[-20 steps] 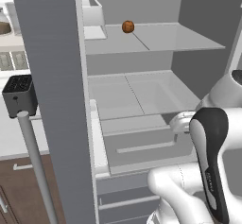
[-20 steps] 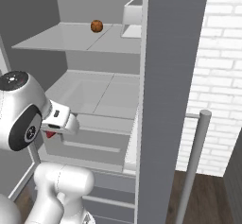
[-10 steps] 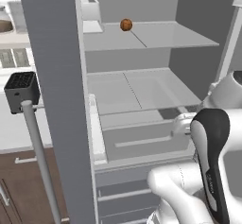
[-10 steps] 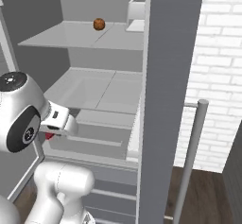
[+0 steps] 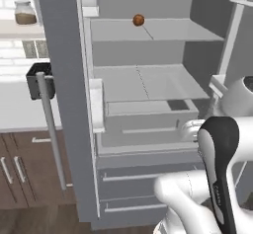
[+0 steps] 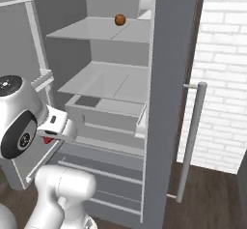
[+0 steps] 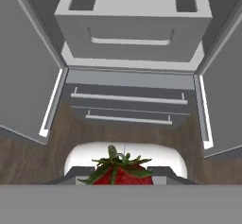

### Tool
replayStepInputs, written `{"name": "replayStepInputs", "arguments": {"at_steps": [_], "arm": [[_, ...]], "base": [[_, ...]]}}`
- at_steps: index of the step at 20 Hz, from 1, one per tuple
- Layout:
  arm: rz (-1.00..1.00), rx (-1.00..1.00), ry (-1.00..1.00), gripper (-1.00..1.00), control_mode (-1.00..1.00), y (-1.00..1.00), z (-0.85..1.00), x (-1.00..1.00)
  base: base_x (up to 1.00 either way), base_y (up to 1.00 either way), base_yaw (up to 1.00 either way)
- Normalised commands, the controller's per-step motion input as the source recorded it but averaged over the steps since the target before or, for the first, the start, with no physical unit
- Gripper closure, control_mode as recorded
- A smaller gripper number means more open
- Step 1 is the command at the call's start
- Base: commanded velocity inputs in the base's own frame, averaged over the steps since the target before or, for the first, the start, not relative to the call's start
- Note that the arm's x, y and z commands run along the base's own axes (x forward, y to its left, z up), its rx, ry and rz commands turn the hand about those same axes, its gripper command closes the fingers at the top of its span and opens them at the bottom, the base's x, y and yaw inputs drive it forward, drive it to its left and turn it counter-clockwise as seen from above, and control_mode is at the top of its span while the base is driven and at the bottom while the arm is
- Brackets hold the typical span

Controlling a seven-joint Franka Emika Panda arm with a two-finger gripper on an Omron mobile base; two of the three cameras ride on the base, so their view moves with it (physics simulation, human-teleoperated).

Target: Take the strawberry from the fridge and place it on top of the pancake, located on the dining counter.

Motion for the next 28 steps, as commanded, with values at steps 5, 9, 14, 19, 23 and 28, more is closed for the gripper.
{"name": "replayStepInputs", "arguments": {"at_steps": [5,9,14,19,23,28], "arm": [[0.00,0.00,0.00,1.00,1.00,0.00,0.00,0.00],[0.00,0.00,0.00,1.00,1.00,0.00,0.00,0.00],[0.00,0.00,0.00,1.00,1.00,0.00,0.00,0.00],[0.00,0.00,0.00,1.00,1.00,0.00,0.00,0.00],[0.00,0.00,0.00,1.00,1.00,0.00,0.00,0.00],[0.00,0.00,0.00,1.00,1.00,0.00,0.00,0.00]], "base": [[-0.45,-0.38,0.61],[-0.92,-0.17,0.59],[-1.00,-0.18,0.65],[-0.97,-0.21,0.69],[-0.89,-0.24,0.70],[-0.42,0.36,0.66]]}}
